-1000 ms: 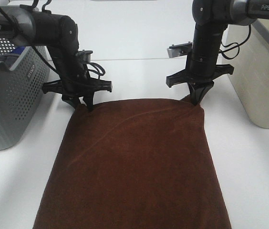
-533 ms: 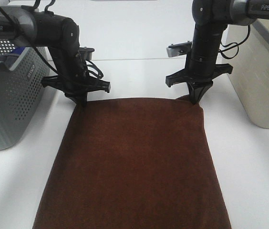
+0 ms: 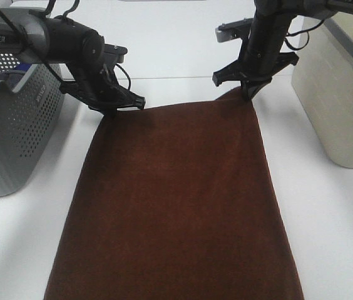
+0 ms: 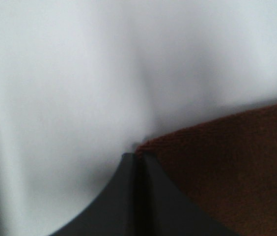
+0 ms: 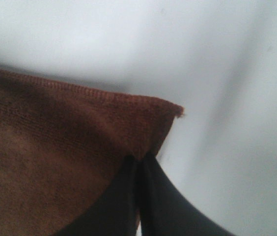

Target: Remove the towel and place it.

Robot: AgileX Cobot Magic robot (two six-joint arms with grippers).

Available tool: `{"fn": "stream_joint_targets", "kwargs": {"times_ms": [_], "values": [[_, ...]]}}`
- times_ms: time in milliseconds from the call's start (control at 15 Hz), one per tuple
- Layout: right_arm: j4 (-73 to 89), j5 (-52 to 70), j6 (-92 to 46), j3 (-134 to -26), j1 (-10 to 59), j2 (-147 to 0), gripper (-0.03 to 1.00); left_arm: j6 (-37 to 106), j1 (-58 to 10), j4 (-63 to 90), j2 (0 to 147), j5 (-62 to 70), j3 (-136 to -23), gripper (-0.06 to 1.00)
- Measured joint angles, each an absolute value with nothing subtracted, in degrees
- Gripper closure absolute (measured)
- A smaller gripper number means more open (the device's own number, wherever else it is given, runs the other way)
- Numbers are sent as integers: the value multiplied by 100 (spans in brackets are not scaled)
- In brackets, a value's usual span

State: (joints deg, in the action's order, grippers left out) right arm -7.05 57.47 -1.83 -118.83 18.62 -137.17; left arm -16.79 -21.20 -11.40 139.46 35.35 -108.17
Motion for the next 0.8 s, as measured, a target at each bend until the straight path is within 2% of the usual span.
{"fn": "stream_joint_targets", "kwargs": {"times_ms": [333,800], "values": [[-1094,4624,-183,-12015,1862,-13717,97,-1856,-2091,-1283,13946,1856,-10817,93],[-1490,3146,-183,-12015,1759,-13728,97,-2189,-1616,-1329,13980,206,-10817,93]]}}
